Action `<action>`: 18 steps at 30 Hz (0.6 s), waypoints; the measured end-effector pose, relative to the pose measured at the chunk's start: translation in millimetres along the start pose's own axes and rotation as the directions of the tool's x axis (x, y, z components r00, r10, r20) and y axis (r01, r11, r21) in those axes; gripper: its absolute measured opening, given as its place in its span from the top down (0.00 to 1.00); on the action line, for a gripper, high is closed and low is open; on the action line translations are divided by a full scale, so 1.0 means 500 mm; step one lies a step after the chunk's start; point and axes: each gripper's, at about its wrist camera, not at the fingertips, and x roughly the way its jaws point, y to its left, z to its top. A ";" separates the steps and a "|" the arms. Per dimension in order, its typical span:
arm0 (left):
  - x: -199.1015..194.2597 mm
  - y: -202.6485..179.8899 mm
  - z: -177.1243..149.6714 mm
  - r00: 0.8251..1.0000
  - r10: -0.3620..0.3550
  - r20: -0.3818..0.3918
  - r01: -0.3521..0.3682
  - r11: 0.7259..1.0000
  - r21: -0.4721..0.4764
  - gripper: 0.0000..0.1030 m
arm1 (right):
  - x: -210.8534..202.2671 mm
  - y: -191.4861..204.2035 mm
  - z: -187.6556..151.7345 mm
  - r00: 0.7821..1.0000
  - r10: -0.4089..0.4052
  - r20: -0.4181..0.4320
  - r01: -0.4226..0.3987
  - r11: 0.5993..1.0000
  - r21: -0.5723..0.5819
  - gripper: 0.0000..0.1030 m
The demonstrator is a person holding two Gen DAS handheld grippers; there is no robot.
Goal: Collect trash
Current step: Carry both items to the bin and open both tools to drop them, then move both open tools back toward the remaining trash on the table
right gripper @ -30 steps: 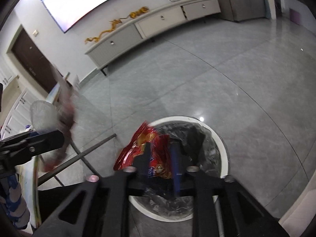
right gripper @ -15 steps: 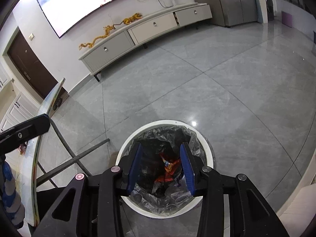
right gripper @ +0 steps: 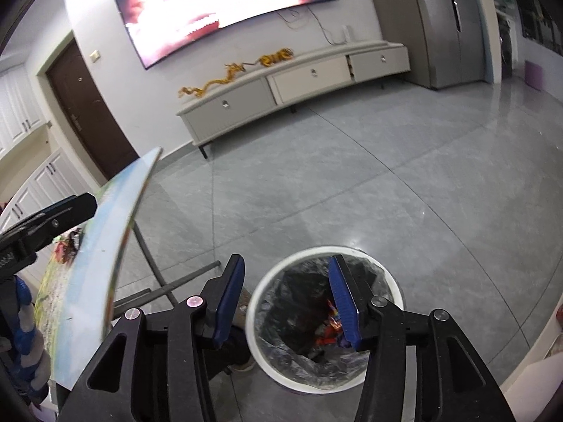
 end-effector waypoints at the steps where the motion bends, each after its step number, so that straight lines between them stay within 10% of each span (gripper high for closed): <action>1: -0.009 0.009 -0.001 1.000 0.012 0.008 -0.012 1.000 -0.005 0.36 | -0.006 0.009 0.004 1.000 0.004 0.008 -0.004 1.000 -0.007 0.51; 18: -0.141 0.165 -0.043 0.991 0.083 0.106 -0.068 0.988 -0.142 0.36 | -0.077 0.167 0.039 0.997 0.045 0.069 -0.038 0.994 -0.106 0.51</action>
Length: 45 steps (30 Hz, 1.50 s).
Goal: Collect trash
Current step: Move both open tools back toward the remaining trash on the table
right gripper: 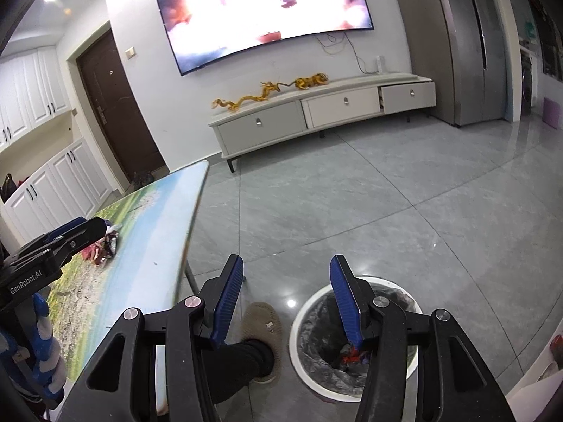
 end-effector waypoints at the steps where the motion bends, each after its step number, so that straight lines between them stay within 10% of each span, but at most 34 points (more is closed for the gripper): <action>1: -0.005 0.013 0.000 1.000 0.003 0.006 -0.002 1.000 -0.010 0.36 | -0.003 0.010 0.003 1.000 0.003 0.001 -0.003 1.000 -0.004 0.51; 14: -0.071 0.251 -0.052 0.995 0.085 0.057 -0.075 0.983 -0.167 0.36 | -0.015 0.185 0.058 0.997 0.070 0.013 -0.068 0.991 -0.112 0.51; 23: -0.048 0.502 -0.136 0.973 0.225 -0.047 -0.230 0.934 -0.274 0.36 | 0.092 0.357 0.059 0.980 0.174 -0.095 -0.190 0.963 -0.193 0.51; 33: 0.033 0.731 -0.141 0.971 0.210 -0.117 -0.238 0.905 -0.353 0.32 | 0.296 0.545 0.024 0.918 0.271 -0.290 -0.354 0.890 -0.287 0.51; 45: 0.180 0.743 -0.103 0.972 0.147 -0.186 -0.196 0.938 -0.285 0.23 | 0.478 0.675 0.010 0.848 0.334 -0.411 -0.470 0.833 -0.292 0.45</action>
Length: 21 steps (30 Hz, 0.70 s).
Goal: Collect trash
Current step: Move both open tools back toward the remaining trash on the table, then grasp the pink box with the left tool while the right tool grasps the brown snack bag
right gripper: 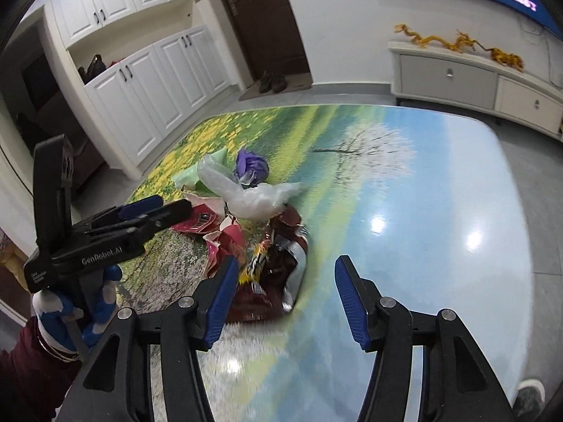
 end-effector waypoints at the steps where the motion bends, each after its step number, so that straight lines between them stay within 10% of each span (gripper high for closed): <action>1: 0.007 -0.003 0.000 1.000 0.007 -0.009 -0.007 1.000 0.007 0.23 | 0.008 0.000 0.000 1.000 0.002 -0.006 -0.002 1.000 -0.003 0.45; 10: 0.051 -0.003 0.005 0.995 0.025 -0.092 -0.025 1.000 0.002 0.31 | 0.045 -0.005 -0.001 1.000 0.018 -0.024 -0.018 1.000 -0.010 0.48; 21: -0.008 -0.005 -0.043 0.996 0.037 -0.078 -0.038 0.999 -0.007 0.37 | 0.007 0.002 -0.043 0.998 0.053 -0.028 -0.054 0.998 -0.030 0.80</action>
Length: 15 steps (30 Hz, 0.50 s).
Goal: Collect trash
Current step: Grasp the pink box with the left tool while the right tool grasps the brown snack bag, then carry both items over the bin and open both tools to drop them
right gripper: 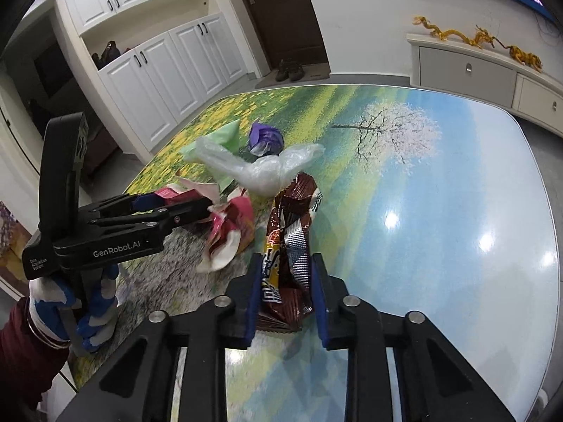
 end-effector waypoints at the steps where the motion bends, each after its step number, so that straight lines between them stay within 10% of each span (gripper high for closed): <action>1: -0.009 0.000 -0.008 1.000 0.002 0.001 -0.002 1.000 -0.001 0.37 | -0.006 0.001 -0.005 1.000 0.000 0.000 0.000 1.000 -0.003 0.80; 15: -0.167 -0.073 -0.130 0.998 -0.053 0.023 0.052 0.998 0.048 0.37 | -0.160 -0.007 -0.125 0.998 -0.042 0.056 0.041 0.999 0.017 0.82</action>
